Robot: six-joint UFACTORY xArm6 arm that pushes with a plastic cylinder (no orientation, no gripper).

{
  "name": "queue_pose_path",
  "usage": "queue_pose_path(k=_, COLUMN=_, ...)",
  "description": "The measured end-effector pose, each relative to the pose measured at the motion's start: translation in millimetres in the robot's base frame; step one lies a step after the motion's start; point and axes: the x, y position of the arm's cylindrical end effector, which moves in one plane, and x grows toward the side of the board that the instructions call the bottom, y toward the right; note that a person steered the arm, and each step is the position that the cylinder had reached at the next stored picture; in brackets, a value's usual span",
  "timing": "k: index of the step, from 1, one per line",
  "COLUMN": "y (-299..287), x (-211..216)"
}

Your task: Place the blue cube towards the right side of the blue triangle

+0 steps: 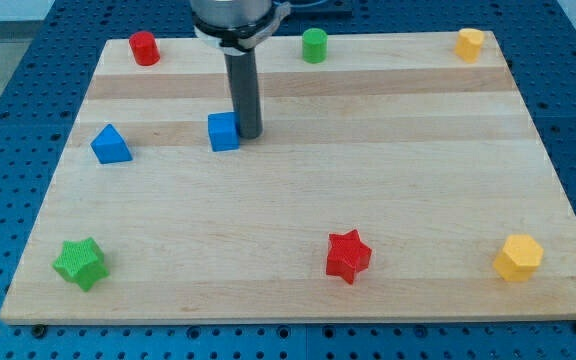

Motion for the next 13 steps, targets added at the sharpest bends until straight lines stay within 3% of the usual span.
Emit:
queue_pose_path(k=3, y=-69.2, x=1.2)
queue_pose_path(k=6, y=-77.3, x=4.4)
queue_pose_path(k=9, y=-84.4, x=57.3)
queue_pose_path(k=11, y=-156.6, x=68.9)
queue_pose_path(k=13, y=-191.6, x=68.4)
